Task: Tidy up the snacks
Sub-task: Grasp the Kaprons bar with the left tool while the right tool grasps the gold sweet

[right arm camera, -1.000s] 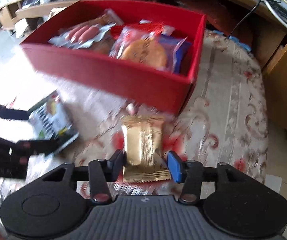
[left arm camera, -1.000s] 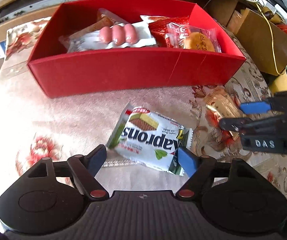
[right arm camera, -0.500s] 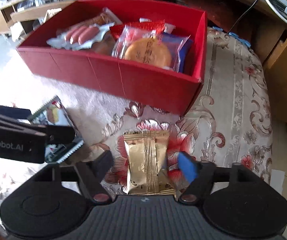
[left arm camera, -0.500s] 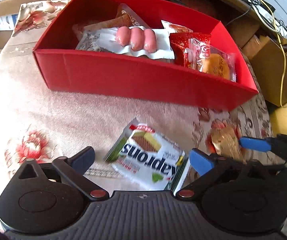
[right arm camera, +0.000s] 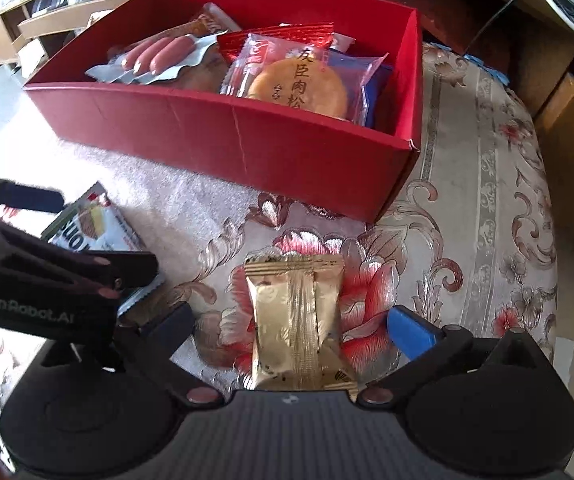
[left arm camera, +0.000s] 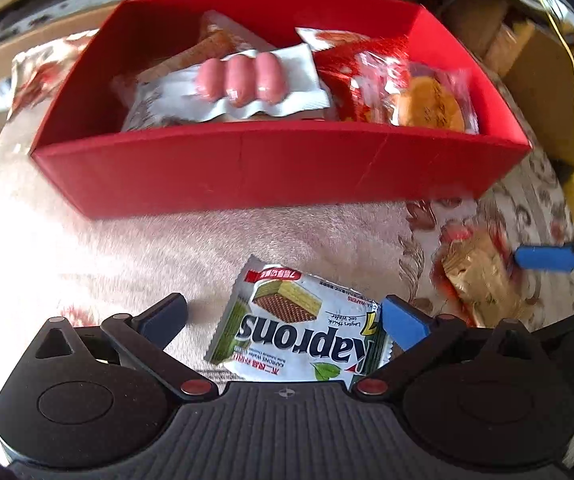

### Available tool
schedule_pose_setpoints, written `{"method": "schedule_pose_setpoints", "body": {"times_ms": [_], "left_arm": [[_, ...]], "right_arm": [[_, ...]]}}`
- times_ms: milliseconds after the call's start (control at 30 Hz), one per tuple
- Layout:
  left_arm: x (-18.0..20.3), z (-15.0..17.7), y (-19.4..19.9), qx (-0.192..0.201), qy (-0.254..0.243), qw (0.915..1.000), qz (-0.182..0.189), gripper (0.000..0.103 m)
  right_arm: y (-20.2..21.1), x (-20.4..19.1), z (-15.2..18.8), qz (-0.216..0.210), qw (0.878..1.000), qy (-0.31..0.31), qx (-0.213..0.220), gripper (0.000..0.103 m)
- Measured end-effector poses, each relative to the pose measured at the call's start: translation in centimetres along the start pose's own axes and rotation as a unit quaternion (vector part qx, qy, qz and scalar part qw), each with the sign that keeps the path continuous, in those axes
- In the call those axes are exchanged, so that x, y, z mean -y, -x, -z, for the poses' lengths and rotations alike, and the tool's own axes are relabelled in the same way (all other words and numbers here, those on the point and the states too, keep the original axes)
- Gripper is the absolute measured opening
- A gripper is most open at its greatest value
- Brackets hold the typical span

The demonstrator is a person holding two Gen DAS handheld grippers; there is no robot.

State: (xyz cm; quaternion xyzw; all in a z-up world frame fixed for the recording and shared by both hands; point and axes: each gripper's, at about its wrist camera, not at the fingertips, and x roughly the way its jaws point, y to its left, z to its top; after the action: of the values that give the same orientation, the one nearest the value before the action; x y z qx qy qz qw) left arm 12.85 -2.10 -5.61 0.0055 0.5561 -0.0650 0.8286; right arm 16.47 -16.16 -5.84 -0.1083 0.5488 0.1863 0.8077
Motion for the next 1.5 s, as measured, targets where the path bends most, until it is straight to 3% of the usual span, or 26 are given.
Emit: {"method": "schedule_pose_setpoints", "body": {"times_ms": [167,433,567,667,733,933,1000,1033,1067,1133,1233,1300,1333,1500], "left_arm": [[-0.6,-0.2,0.2,-0.029,-0.024,0.9991,0.02,0.103],[-0.4,0.4,0.0,-0.018,-0.061,0.9979,0.016,0.1],[0.5,1.4,0.4,-0.011,-0.106,0.9943,0.009,0.094],[0.3,1.6,0.8,-0.004,-0.1,0.9949,0.011,0.084],[0.2,1.6,1.2,0.001,-0.093,0.9956,0.012,0.071],[-0.2,2.4,2.0,0.01,-0.083,0.9964,0.012,0.064],[-0.2,2.6,2.2,0.011,-0.081,0.9965,0.015,0.064],[-0.1,2.6,2.1,0.011,-0.081,0.9965,0.018,0.064],[0.1,2.7,2.1,0.012,-0.081,0.9965,0.019,0.064],[0.2,2.8,2.3,0.015,-0.083,0.9963,0.014,0.064],[0.3,2.9,2.0,0.018,-0.088,0.9958,0.014,0.065],[0.2,2.9,2.1,0.02,-0.084,0.9961,0.017,0.065],[0.1,2.9,2.1,0.02,-0.082,0.9962,0.02,0.064],[-0.5,2.7,2.9,0.025,-0.066,0.9963,0.049,0.056]], "right_arm": [[0.9,-0.7,0.6,-0.01,1.0,0.024,0.006,0.08],[2.1,-0.3,1.2,-0.018,1.0,0.016,0.006,0.044],[2.3,0.6,1.2,-0.024,1.0,0.002,0.006,0.041],[2.2,0.4,1.1,-0.016,1.0,0.008,0.007,0.041],[2.0,0.2,0.8,-0.01,1.0,0.014,0.004,0.042],[1.7,0.0,0.5,-0.005,1.0,0.012,0.006,0.045],[1.4,0.1,0.3,-0.003,1.0,0.006,0.01,0.05],[1.2,0.3,0.1,-0.005,1.0,-0.001,0.013,0.058],[1.1,0.3,0.0,-0.015,1.0,-0.003,0.012,0.072],[0.7,-0.3,0.0,-0.023,1.0,0.008,0.01,0.079],[0.7,-1.1,0.1,-0.008,0.999,0.029,0.011,0.069],[1.1,-0.8,0.2,-0.01,1.0,0.022,0.013,0.054],[1.3,-0.4,0.2,-0.009,1.0,0.013,0.013,0.04],[1.5,0.6,0.3,-0.005,1.0,-0.012,0.006,0.037]]}}
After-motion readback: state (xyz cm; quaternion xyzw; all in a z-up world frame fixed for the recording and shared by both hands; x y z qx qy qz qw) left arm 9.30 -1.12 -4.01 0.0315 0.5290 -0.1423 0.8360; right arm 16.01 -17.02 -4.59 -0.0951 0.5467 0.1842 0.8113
